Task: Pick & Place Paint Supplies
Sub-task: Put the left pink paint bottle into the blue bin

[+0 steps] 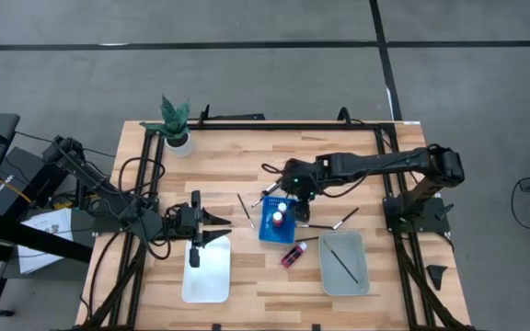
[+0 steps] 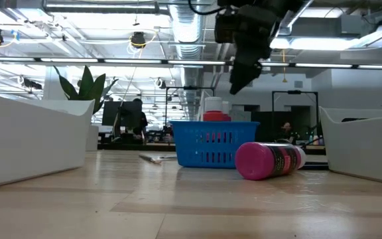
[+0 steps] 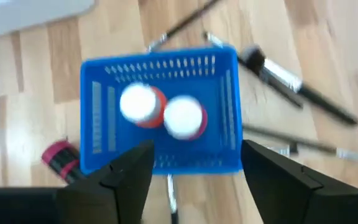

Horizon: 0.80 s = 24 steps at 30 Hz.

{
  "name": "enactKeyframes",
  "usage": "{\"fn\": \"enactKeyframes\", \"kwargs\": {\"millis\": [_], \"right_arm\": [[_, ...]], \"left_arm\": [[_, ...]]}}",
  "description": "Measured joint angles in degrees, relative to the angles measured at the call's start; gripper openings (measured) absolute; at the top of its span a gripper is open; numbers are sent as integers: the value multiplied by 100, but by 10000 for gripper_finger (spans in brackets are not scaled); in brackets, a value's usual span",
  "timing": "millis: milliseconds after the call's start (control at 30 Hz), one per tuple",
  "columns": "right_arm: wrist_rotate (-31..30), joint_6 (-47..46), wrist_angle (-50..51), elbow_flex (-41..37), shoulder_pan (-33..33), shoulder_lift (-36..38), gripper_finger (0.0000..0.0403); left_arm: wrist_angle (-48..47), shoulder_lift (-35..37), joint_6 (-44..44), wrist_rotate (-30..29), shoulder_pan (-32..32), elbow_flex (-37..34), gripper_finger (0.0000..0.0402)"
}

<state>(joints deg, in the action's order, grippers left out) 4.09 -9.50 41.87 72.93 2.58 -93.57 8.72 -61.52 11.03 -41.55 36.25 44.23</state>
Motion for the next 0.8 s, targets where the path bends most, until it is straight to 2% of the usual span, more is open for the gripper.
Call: {"fn": "enactKeyframes", "kwargs": {"millis": [133,200,333,367,533,800], "right_arm": [[-317,-184,624,-9,-114,-65,182],[-517,-265,733,-9,-159,-193,134],[-548,-338,735,-1,-141,-408,28],[-539,-375,786,0,-110,-471,15],[-559,-426,1196,-20,74,-972,7],[-546,-355,889,-12,302,-1280,2]], "left_arm": [[-1,0,0,1,0,0,85],[-8,0,0,1,0,0,85],[-12,0,2,1,0,0,85],[-17,0,2,1,0,0,85],[-36,0,39,1,0,0,85],[-80,0,41,1,0,0,85]]}}
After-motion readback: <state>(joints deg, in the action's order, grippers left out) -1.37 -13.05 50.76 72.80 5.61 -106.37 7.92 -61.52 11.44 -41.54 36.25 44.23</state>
